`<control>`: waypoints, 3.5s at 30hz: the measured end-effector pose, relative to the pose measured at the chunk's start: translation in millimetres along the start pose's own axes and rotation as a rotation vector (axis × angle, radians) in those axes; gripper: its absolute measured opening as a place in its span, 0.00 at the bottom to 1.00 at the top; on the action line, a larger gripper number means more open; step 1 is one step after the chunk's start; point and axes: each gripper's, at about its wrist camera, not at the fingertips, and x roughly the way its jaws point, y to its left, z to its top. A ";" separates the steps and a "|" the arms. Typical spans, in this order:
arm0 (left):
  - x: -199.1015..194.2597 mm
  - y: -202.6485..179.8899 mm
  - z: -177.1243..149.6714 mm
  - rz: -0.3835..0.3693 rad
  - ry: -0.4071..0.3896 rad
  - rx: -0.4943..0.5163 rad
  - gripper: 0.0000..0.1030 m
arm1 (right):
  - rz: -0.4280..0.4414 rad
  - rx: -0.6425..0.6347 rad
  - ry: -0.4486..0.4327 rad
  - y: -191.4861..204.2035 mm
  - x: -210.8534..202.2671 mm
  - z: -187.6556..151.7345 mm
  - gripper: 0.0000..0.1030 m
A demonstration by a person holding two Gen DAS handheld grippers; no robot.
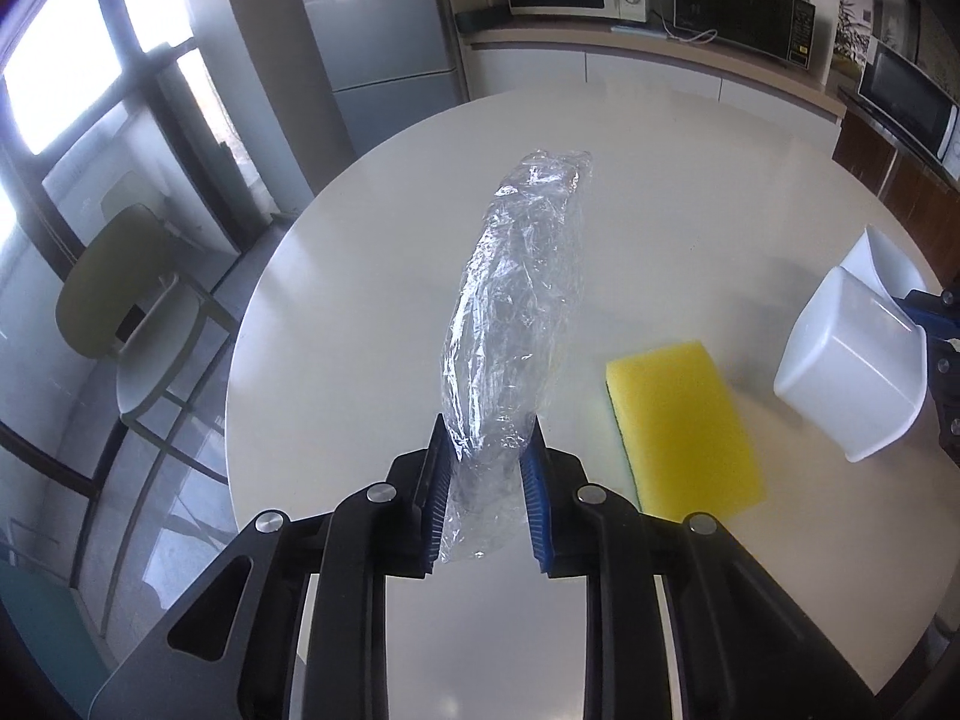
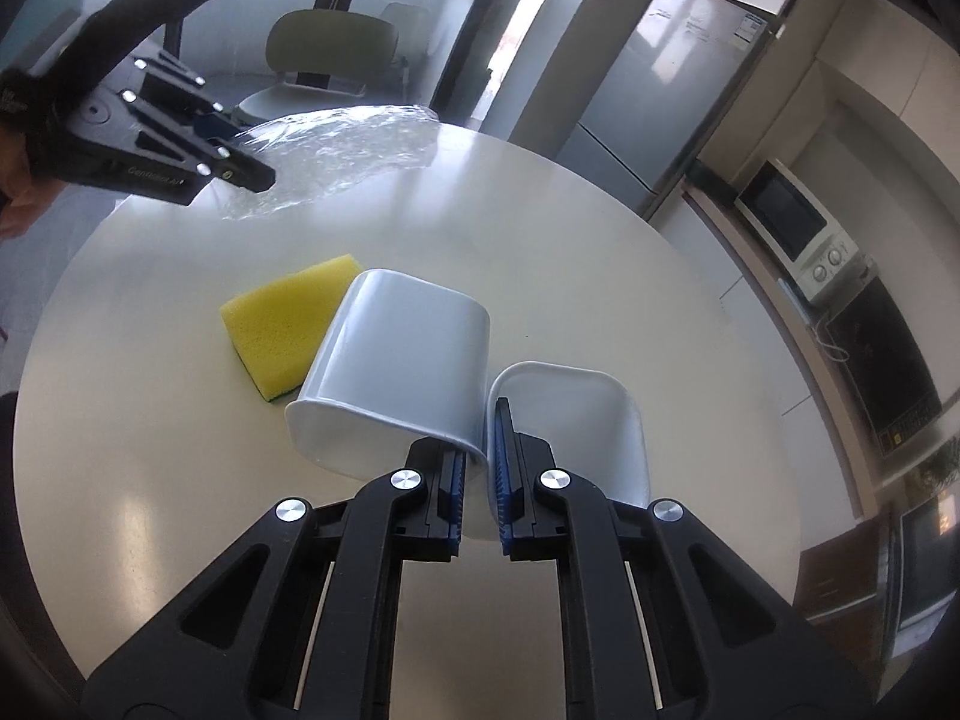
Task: Collect trash
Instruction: 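Lift the held wrapper and white cup off the table, then carry the wrapper and white cup down over the blue basket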
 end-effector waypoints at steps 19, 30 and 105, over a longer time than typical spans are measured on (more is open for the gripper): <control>-36.3 -8.9 -40.6 -0.023 -0.054 -0.097 0.21 | 0.055 0.228 -0.062 -37.5 -53.1 -37.0 0.07; -45.4 -26.2 -71.1 -0.054 -0.065 -0.124 0.21 | 0.085 0.294 -0.056 -35.4 -61.9 -72.3 0.07; -120.2 -45.2 -203.3 -0.183 -0.144 -0.310 0.21 | 0.133 0.303 -0.150 57.0 -150.5 -123.5 0.04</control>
